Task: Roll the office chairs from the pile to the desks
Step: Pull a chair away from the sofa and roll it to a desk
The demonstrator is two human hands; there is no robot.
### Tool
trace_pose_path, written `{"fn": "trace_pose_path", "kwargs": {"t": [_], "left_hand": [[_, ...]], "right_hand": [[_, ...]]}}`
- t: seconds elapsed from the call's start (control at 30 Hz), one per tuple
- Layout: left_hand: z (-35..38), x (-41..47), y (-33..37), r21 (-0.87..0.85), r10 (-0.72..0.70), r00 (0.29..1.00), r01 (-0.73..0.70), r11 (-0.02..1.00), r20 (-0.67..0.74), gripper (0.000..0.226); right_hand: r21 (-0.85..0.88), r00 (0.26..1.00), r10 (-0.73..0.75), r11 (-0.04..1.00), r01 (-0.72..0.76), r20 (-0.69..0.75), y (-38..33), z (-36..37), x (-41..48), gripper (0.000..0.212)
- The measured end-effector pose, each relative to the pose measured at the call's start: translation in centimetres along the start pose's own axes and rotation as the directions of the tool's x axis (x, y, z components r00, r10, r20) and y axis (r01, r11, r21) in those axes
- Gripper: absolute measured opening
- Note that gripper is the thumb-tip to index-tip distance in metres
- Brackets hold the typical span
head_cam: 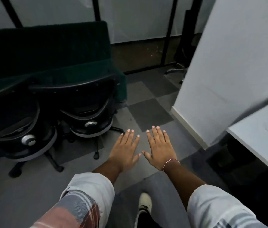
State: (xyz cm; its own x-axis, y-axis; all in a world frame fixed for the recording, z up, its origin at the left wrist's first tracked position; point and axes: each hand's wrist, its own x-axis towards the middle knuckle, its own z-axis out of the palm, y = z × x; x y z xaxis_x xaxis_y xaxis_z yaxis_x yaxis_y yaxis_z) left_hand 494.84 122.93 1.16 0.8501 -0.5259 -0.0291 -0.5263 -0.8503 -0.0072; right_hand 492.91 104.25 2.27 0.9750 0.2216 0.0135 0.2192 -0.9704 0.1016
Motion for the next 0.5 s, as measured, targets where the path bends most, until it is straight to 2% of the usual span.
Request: {"fn": "trace_pose_path", "kwargs": {"t": [0.27,0.5], "left_hand": [[-0.7,3.6,-8.5,0.016,-0.264,0.964,0.264,0.964,0.031,0.084],[-2.2,7.3,-14.8,-0.018,-0.47,0.882,0.469,0.883,-0.043,0.078]], "right_hand": [[0.046,0.974,-0.227,0.973,0.228,-0.016,-2.7,-0.1,12.5,0.087],[0.03,0.878,-0.461,0.883,0.468,-0.13,-5.0,-2.0,23.6,0.084]]}}
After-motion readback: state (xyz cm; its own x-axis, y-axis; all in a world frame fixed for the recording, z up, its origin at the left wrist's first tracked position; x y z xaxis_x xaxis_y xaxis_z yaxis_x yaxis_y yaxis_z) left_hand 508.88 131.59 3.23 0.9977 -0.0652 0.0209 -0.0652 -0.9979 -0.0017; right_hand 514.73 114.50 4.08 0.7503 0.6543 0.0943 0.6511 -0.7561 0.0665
